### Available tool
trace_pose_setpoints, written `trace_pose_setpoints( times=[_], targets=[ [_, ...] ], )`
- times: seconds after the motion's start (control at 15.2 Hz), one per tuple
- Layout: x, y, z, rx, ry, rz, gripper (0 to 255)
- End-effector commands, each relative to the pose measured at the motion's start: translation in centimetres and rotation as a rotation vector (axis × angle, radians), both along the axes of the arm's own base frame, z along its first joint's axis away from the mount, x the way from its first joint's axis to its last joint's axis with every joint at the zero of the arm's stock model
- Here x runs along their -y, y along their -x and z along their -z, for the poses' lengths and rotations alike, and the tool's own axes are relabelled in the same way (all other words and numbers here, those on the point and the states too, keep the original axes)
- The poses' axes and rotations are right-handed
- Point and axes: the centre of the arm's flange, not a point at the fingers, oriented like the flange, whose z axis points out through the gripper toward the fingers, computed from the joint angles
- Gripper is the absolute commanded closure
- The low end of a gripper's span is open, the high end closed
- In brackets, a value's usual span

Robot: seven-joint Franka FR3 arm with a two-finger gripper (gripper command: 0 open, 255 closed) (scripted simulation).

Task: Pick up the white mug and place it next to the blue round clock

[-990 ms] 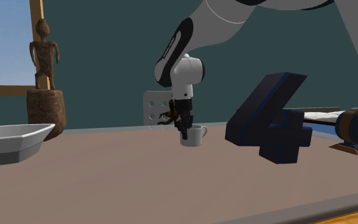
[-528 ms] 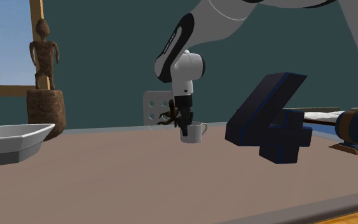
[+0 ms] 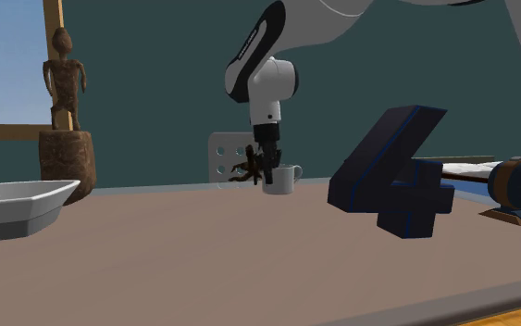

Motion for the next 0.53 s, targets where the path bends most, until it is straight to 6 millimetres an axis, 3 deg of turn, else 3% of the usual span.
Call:
trace_pose_setpoints(
  times=[0.0,0.46],
  targets=[
    [0.0,0.1,-1.1,0.000,0.000,0.000,255],
    [0.0,0.1,-4.8,0.000,0.000,0.000,255]
  ],
)
